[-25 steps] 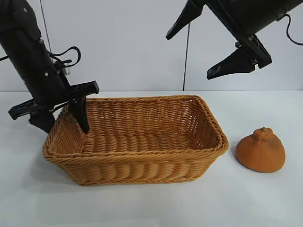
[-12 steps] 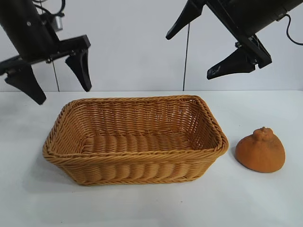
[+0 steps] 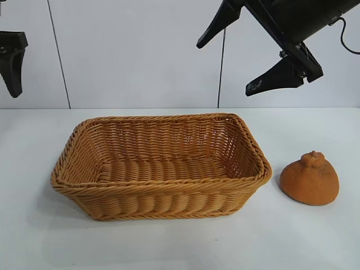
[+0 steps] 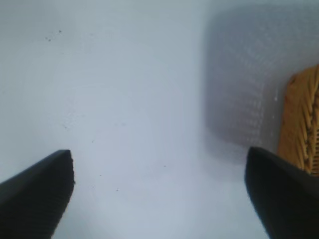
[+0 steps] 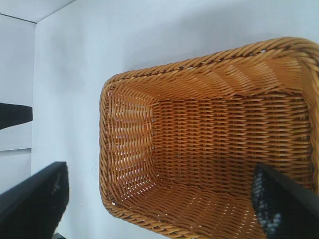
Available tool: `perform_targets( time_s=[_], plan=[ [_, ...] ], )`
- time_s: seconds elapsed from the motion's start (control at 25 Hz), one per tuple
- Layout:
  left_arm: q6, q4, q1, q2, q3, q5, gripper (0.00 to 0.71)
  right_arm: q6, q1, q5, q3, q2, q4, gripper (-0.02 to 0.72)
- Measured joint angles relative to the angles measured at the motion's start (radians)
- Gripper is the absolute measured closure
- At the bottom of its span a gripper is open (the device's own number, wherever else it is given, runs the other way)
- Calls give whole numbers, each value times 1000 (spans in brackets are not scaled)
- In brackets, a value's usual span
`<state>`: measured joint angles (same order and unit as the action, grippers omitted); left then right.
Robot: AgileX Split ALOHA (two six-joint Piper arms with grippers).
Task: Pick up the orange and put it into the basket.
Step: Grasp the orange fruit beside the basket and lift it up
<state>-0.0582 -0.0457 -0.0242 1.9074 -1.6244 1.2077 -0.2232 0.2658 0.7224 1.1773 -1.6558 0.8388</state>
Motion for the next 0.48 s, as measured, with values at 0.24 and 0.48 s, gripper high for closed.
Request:
perform_targets(
  time_s=[0.24,0.48],
  plan=[
    [5,0,0,-70,32,4,59,0,0,2,0,0,-9,20],
    [25,-3,-8,-259,219,4,68,0,0,7,0,0,-24,20]
  ],
)
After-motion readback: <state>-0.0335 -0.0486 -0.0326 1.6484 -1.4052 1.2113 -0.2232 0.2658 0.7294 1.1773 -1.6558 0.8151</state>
